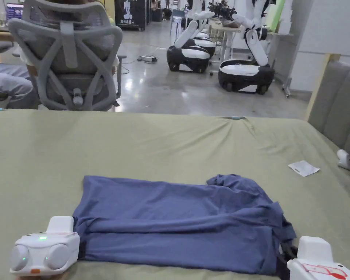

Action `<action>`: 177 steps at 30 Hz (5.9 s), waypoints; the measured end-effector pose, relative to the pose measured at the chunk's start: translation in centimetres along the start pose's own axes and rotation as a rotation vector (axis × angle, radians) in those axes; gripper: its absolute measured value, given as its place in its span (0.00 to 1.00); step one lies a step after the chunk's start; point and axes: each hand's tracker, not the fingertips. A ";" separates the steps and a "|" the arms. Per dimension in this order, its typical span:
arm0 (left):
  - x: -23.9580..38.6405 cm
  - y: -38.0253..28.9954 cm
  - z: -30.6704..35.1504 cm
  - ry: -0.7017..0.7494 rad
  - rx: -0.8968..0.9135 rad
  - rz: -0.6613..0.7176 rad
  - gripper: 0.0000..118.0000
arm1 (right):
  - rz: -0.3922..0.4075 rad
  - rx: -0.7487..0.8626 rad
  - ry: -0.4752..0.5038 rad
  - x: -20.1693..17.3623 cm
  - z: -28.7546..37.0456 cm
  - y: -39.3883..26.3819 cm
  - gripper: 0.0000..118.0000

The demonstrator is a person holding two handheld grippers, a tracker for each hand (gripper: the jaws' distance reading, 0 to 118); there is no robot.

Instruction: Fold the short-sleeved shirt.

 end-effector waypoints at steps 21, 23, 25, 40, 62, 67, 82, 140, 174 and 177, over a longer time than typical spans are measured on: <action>-3.0 1.2 6.7 -0.161 0.043 0.121 0.05 | 0.002 -0.138 0.164 3.0 -2.3 3.1 0.06; -3.5 1.0 9.7 -0.171 0.074 0.119 0.05 | -0.002 -0.134 0.159 3.2 1.0 3.8 0.06; -3.9 0.3 12.7 -0.202 0.075 0.124 0.05 | -0.017 -0.135 0.160 3.9 3.6 3.6 0.06; -3.4 -7.3 17.8 -0.121 0.178 0.209 0.93 | 0.048 -0.110 0.117 1.0 8.6 -0.3 1.00; -1.0 0.4 11.3 -0.128 0.122 -0.010 0.00 | 0.183 0.207 0.231 -9.0 6.3 1.8 0.00; -4.6 6.0 3.1 -0.125 0.031 0.167 0.43 | 0.182 0.179 0.225 -7.9 3.4 3.1 0.00; 0.8 9.9 -6.6 -0.057 -0.114 -0.136 0.02 | 0.093 -0.130 0.059 1.4 -12.8 10.4 0.00; 7.2 -1.9 23.6 -0.128 0.580 -0.091 0.00 | 0.199 0.330 0.145 -9.7 13.2 2.2 0.00; -9.5 -11.5 6.7 -0.570 0.058 0.974 0.09 | 0.212 0.255 0.195 -11.1 13.1 0.1 0.00; -11.5 -9.7 8.2 -0.378 0.123 0.832 0.09 | 0.208 0.242 0.195 -11.0 13.0 0.0 0.00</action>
